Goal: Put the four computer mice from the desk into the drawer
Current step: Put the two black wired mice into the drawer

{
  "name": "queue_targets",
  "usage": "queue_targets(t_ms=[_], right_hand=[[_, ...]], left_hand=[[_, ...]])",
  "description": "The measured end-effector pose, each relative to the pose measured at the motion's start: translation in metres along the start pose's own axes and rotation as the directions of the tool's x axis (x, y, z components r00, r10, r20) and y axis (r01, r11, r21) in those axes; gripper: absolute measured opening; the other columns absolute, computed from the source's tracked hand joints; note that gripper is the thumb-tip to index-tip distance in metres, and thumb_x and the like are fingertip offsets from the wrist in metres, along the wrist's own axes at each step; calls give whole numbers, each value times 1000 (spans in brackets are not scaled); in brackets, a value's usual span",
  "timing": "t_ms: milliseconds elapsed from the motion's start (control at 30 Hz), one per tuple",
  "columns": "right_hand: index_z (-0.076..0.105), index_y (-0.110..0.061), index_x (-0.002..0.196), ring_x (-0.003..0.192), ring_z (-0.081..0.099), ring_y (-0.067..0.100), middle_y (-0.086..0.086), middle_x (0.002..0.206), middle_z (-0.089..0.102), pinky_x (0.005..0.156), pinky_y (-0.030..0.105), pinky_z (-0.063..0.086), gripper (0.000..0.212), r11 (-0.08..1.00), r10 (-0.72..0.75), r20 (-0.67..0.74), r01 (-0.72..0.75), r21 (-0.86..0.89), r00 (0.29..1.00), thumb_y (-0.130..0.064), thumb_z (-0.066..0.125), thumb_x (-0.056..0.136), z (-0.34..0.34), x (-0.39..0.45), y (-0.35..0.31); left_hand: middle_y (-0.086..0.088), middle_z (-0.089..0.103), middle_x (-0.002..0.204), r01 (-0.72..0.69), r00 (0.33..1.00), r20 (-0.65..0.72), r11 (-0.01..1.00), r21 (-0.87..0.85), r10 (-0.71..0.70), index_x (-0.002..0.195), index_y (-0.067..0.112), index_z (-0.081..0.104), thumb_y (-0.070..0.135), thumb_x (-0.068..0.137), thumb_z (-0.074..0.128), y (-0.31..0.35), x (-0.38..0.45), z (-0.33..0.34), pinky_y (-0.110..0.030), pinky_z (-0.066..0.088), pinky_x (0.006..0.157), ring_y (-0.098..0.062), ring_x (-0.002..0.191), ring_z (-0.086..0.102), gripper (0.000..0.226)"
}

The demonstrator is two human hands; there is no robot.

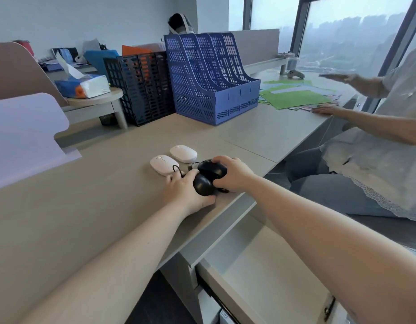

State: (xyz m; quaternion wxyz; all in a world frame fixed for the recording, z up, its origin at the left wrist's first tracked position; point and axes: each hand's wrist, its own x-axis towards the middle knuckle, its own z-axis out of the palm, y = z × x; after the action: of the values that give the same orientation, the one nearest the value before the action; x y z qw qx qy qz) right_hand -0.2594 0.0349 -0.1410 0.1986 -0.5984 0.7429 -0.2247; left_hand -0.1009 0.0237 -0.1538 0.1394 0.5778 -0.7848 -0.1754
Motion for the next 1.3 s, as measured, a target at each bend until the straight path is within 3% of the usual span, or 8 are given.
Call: queue_targets(t_ms=[133, 300, 433, 633, 833, 1067, 1200, 1300], right_hand=[[48, -38, 127, 109, 55, 31, 11, 123, 53, 92, 39, 52, 61, 999, 42, -58, -40, 30, 997, -34, 67, 69, -3, -16, 6], [52, -36, 124, 105, 59, 31, 11, 121, 55, 89, 38, 54, 59, 994, 86, -86, -80, 75, 993, -36, 69, 68, -10, -38, 15], [55, -33, 123, 108, 57, 32, 13, 122, 56, 90, 34, 50, 54, 983, 117, -139, -95, 160, 983, -31, 70, 72, -8, -54, 20], [60, -26, 124, 110, 52, 25, 11, 129, 47, 89, 28, 46, 51, 903, 205, -199, -107, 416, 958, -15, 68, 75, -7, -85, 38], [64, -33, 112, 101, 62, 22, 6, 119, 61, 84, 35, 56, 47, 832, 296, -244, -124, 541, 923, -18, 68, 68, -20, -121, 70], [65, -26, 118, 100, 58, 17, 0, 119, 64, 80, 26, 48, 45, 836, 344, -180, -213, 506, 922, -14, 69, 76, -20, -144, 120], [64, -25, 120, 112, 59, 20, 1, 125, 64, 94, 34, 52, 46, 857, 351, -121, -266, 441, 929, -15, 69, 76, 2, -137, 138], [62, -23, 125, 111, 58, 19, 2, 129, 62, 88, 28, 51, 49, 858, 352, -84, -285, 428, 932, -14, 69, 77, 22, -124, 148]], left_hand=[[-16, 45, 138, 29, 1000, -9, 999, -21, -29, 114, 36, 51, 70, 42, 56, 11, -13, 5, -38, 34, 106, -33, 129, 33, 80], [-6, 54, 121, 23, 998, -60, 999, -28, -24, 102, 34, 53, 60, 61, 63, 30, -34, 16, -34, 40, 93, -29, 115, 41, 50], [-7, 57, 115, -3, 996, -88, 1000, -20, 2, 104, 32, 55, 49, 64, 64, 38, -47, 20, -33, 41, 93, -30, 110, 44, 44], [-5, 56, 113, -13, 997, -78, 998, -63, 8, 103, 32, 57, 54, 60, 65, 59, -74, 28, -37, 46, 92, -28, 112, 45, 48], [-5, 51, 125, -111, 990, -94, 988, -104, 101, 128, 28, 51, 53, 61, 64, 83, -108, 54, -38, 43, 100, -27, 121, 40, 73], [-5, 47, 131, -79, 996, 36, 994, -71, 82, 135, 28, 45, 51, 67, 72, 101, -125, 97, -35, 40, 104, -25, 131, 32, 77], [-5, 49, 126, 7, 994, 111, 1000, 0, -7, 125, 28, 50, 50, 65, 72, 93, -120, 122, -36, 44, 99, -25, 126, 37, 67], [-4, 51, 119, 54, 990, 129, 998, 27, -57, 111, 22, 55, 43, 70, 68, 80, -111, 141, -36, 47, 92, -24, 122, 42, 47]])
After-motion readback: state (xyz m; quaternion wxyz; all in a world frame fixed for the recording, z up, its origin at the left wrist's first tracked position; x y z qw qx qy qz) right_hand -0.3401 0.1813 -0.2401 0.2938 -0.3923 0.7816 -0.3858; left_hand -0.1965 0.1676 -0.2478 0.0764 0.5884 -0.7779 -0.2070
